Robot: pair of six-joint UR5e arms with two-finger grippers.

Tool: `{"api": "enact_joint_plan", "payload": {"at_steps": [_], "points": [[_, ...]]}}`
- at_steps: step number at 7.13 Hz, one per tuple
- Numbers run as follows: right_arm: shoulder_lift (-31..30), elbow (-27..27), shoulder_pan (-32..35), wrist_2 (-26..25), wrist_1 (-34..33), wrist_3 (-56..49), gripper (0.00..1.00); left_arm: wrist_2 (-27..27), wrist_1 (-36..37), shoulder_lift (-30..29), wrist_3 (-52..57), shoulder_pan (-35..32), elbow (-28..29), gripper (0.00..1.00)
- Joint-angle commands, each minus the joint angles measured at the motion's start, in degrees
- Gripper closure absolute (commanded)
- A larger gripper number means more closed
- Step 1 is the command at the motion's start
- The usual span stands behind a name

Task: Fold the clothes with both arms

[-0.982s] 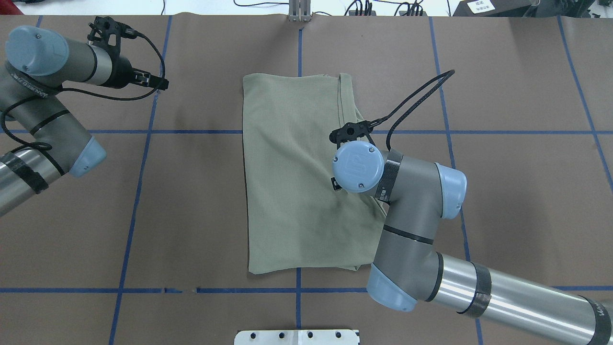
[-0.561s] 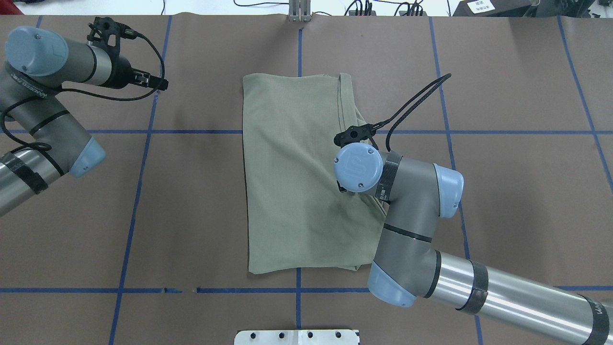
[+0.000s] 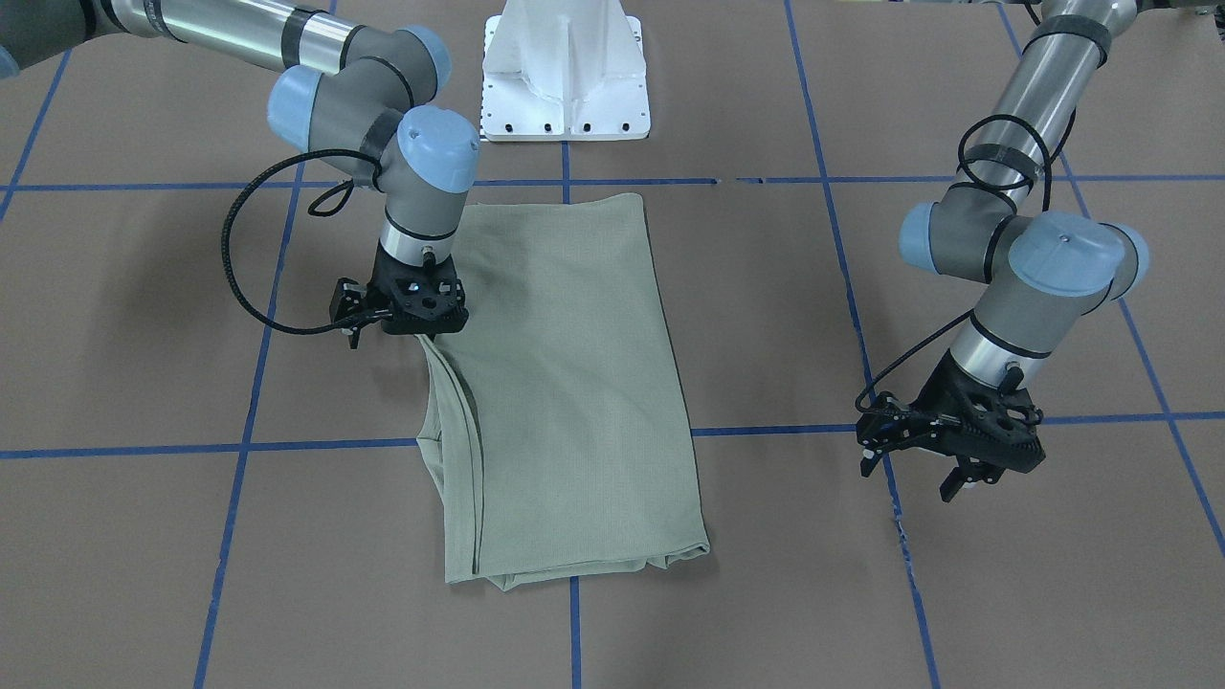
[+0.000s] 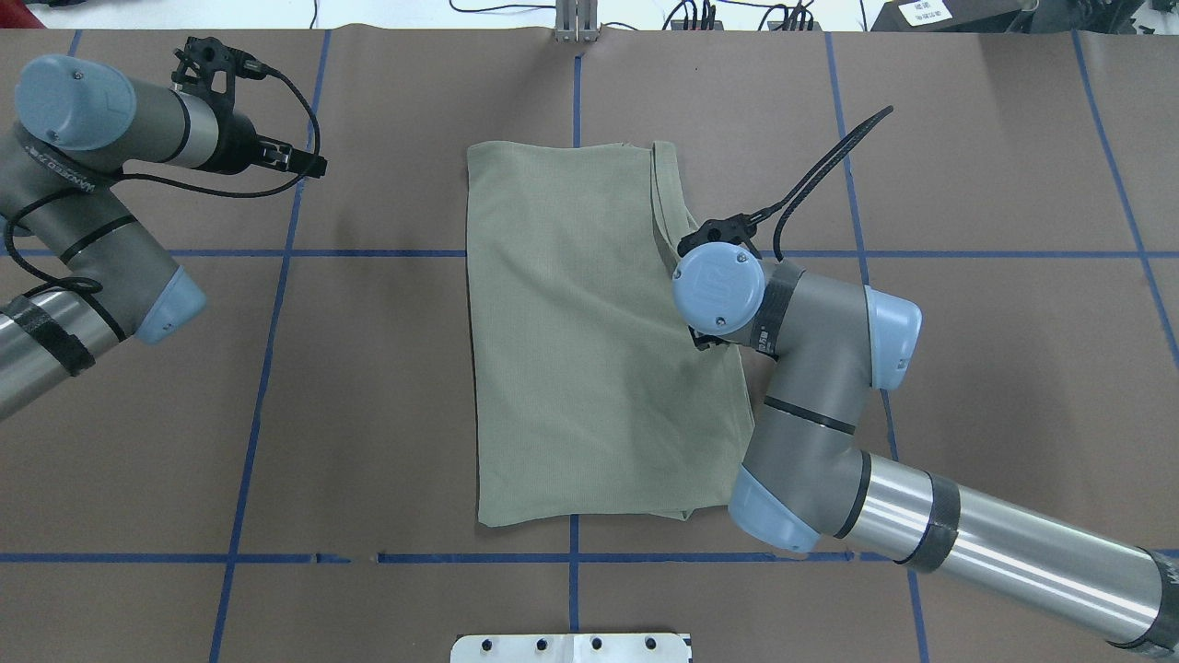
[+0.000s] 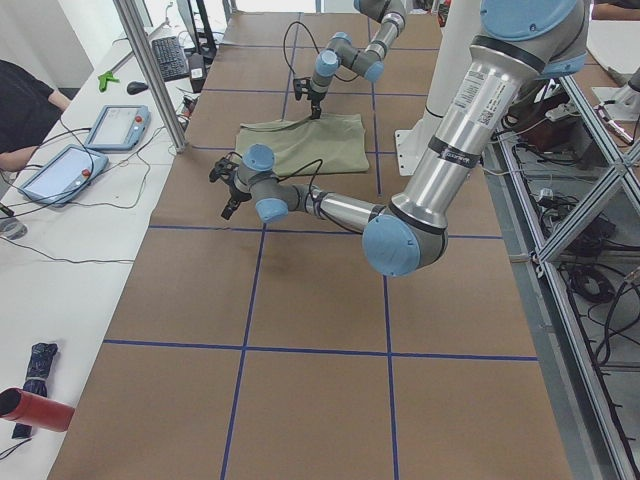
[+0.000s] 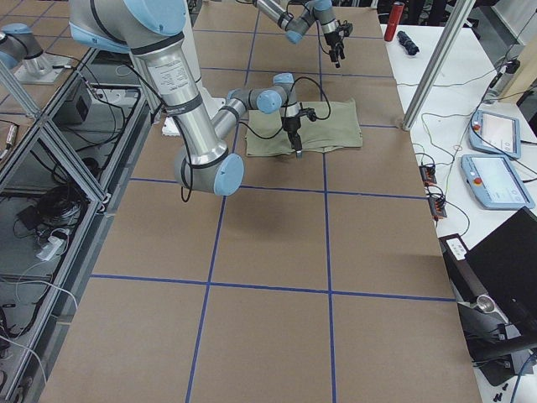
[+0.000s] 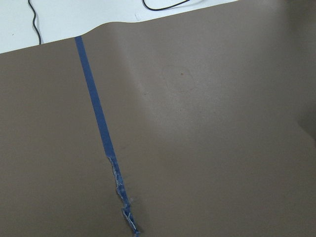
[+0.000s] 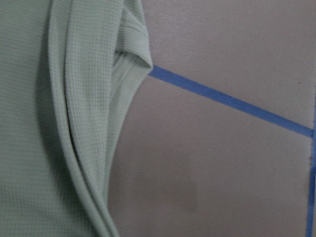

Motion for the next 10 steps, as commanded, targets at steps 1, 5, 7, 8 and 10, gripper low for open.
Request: {"api": "enact_joint_plan", "payload": {"at_steps": [1,5,7,8,10], "points": [[-4.0,0.2,2.1,0.0,0.1,-1.5,0.00,-0.1,0.0,0.0,-0.1,0.1,-0.1,0.00],[3.1,-0.5,6.2,4.8,5.2,-1.3,0.00,-0.1,0.1,-0.1,-0.1,0.1,-0.4,0.00],[10.6,-5.9,6.6,5.4,5.7,-0.5,0.00,-0.1,0.0,-0.1,-0.1,0.1,-1.1,0.00],[11.1,-7.9,6.6,5.4,8.9,-0.2,0.00,-0.1,0.0,-0.1,-0.1,0.1,-1.6,0.00],[11.2,-12.9,6.6,5.4,14.5,0.9,0.00,-0.1,-1.4,0.0,-0.1,0.1,-2.4,0.00]]}}
